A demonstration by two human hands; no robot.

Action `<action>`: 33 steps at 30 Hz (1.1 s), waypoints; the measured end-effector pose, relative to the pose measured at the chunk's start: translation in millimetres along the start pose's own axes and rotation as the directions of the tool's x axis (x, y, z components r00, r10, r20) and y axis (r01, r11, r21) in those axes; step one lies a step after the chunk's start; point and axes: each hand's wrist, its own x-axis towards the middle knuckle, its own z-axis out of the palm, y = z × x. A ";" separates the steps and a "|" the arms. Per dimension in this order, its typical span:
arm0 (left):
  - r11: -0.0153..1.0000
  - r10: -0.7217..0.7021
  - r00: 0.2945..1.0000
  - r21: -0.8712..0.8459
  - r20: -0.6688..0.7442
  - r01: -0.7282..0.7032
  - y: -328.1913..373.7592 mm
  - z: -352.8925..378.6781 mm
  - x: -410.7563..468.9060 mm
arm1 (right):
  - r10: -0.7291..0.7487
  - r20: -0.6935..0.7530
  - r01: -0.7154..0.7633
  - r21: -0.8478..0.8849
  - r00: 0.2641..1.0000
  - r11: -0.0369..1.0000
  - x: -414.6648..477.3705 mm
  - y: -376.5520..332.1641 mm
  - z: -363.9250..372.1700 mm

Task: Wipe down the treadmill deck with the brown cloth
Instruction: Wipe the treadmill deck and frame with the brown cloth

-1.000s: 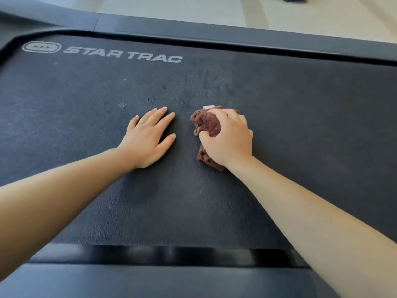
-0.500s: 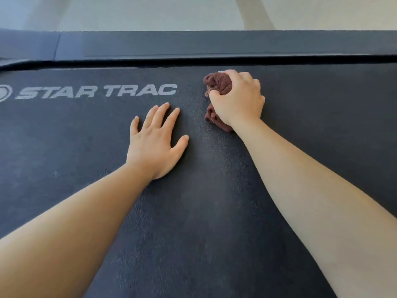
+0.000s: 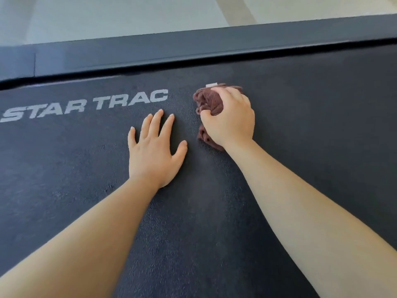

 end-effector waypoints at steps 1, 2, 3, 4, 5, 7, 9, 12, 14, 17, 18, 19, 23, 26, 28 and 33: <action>1.000 0.001 1.000 0.008 -0.006 -0.001 -0.1 0.8 0.6 | -0.006 -0.004 0.006 0.013 1.000 1.000 12.7 -1.9 3.2; 1.000 -0.002 1.000 0.012 -0.013 0.003 0.0 0.9 1.0 | -0.011 -0.001 0.011 0.026 1.000 1.000 25.8 -4.1 6.2; 1.000 -0.007 1.000 0.015 -0.015 0.008 0.2 0.7 0.8 | -0.015 0.010 0.014 0.032 1.000 0.999 37.9 -6.4 9.5; 1.000 -0.011 1.000 0.019 -0.013 0.011 0.4 0.8 0.6 | -0.018 0.023 0.017 0.031 1.000 0.999 48.0 -7.8 12.9; 1.000 -0.014 1.000 0.024 -0.011 0.014 0.4 0.9 1.0 | -0.022 0.039 0.020 0.029 0.999 0.999 57.1 -8.5 15.4; 0.999 -0.021 1.000 0.030 -0.006 0.021 0.6 -0.7 1.3 | -0.026 0.075 0.024 0.033 0.997 0.999 70.2 -10.3 17.5; 0.999 -0.020 1.000 0.026 -0.009 0.020 0.2 -1.4 2.3 | -0.044 0.092 0.042 0.026 0.995 0.999 73.3 -9.8 17.1; 1.000 -0.017 1.000 0.017 -0.012 0.018 -0.1 -0.7 2.6 | -0.096 0.146 0.096 0.010 0.985 0.995 58.5 -5.3 10.7; 1.000 -0.017 1.000 0.017 -0.008 0.017 -0.2 0.3 4.0 | -0.118 0.178 0.114 0.031 0.977 0.993 37.1 -0.6 1.5; 1.000 -0.008 1.000 -0.013 0.004 0.008 -0.2 -3.0 3.5 | -0.134 0.183 0.126 0.055 0.974 0.991 -11.8 3.5 -15.0; 0.999 0.000 1.000 -0.046 0.004 0.000 -0.9 -5.0 0.5 | -0.140 0.186 0.130 0.065 0.972 0.989 -30.5 4.4 -20.3; 0.996 0.020 1.000 -0.086 0.008 -0.019 -2.3 -7.2 -3.5 | -0.148 0.187 0.136 0.077 0.971 0.988 -49.4 5.4 -25.4; 0.981 0.171 0.982 -0.112 0.084 -0.161 -32.9 -19.8 -40.0 | -0.189 0.182 0.170 0.116 0.965 0.979 -116.4 0.6 -36.8; 0.980 0.199 0.975 -0.037 0.102 -0.196 -75.9 -33.4 -70.3 | -0.200 0.182 0.189 0.078 0.963 0.979 -137.1 -11.8 -32.9; 0.991 0.134 0.986 0.017 0.100 -0.136 -99.6 -40.0 -77.2 | -0.173 0.162 0.169 0.037 0.972 0.985 -133.0 -20.2 -27.4; 0.998 0.009 0.998 0.066 0.057 -0.013 -117.4 -36.5 -72.3 | -0.150 0.161 0.146 0.040 0.975 0.989 -93.6 -44.4 -3.7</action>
